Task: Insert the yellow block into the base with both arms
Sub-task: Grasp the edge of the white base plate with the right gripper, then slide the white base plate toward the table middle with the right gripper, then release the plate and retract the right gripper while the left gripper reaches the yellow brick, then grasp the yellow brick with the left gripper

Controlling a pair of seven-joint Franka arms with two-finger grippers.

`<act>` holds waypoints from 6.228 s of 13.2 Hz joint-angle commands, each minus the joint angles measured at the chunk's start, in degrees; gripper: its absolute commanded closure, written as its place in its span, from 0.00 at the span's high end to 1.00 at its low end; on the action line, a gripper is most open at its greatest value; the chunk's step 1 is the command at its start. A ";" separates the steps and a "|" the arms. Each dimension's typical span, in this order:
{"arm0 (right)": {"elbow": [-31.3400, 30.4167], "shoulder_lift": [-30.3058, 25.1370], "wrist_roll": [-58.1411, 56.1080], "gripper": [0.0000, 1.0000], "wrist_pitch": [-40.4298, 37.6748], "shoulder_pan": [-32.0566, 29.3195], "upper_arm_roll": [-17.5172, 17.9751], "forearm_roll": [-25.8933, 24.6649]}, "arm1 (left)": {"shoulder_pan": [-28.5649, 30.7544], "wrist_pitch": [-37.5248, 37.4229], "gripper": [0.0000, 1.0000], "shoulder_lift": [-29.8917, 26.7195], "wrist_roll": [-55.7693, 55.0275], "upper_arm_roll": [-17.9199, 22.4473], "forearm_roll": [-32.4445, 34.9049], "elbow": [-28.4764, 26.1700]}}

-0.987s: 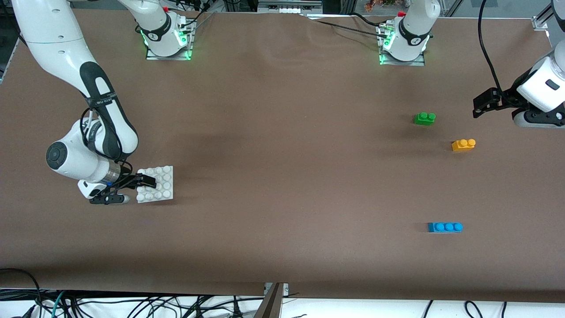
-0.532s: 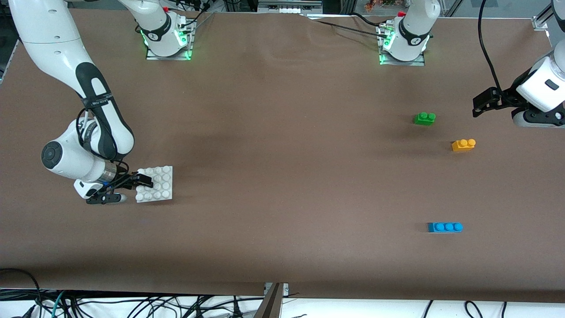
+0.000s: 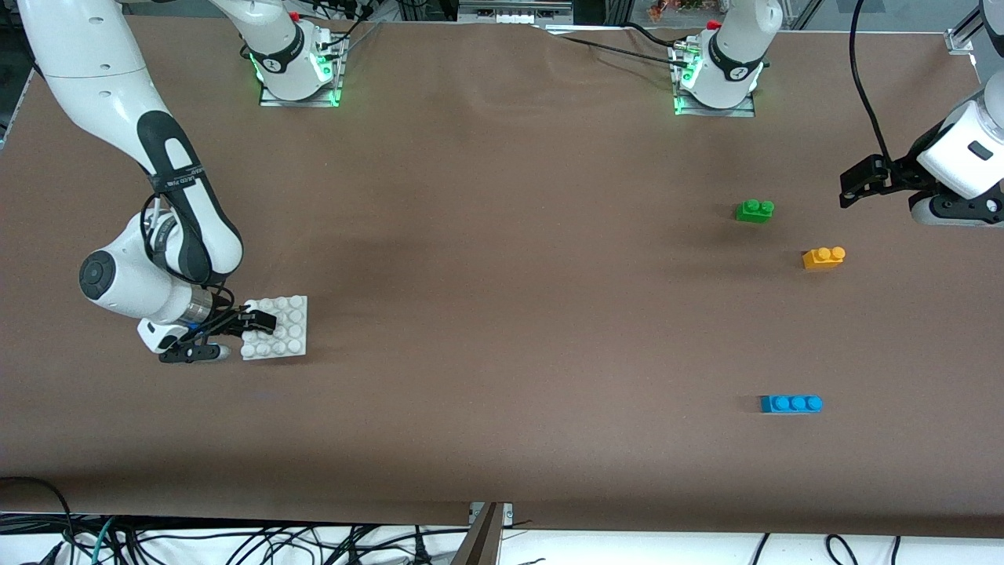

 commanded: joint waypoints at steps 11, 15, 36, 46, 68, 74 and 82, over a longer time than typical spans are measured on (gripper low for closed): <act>-0.62 1.45 7.53 0.51 5.80 6.08 2.55 2.67 | 0.47 -1.26 1.00 0.47 -0.31 -0.35 -0.81 1.38; -0.35 1.54 17.01 0.51 8.35 11.88 2.46 2.67 | 0.47 -1.26 1.00 0.47 -0.40 -0.35 -0.81 1.38; 23.20 16.75 55.01 0.53 13.98 50.03 -3.78 2.14 | 0.55 -1.26 1.00 0.55 -0.57 -0.27 -0.81 1.38; 24.43 16.57 49.73 0.68 15.12 50.48 -4.04 1.26 | 2.83 -1.17 1.00 1.26 0.39 -0.18 -0.72 1.38; 14.42 -32.64 24.25 1.00 -48.32 -0.73 7.18 -14.73 | 22.70 54.64 1.00 18.21 14.81 -0.27 6.14 -34.65; 15.99 -32.65 24.77 1.00 -50.70 -0.94 7.12 -18.51 | 22.79 54.82 1.00 19.54 14.81 -0.71 5.26 -35.18; 18.98 -32.65 24.51 1.00 -51.76 -1.20 6.51 -19.04 | 22.79 54.82 0.92 21.56 23.94 -0.71 5.35 -35.79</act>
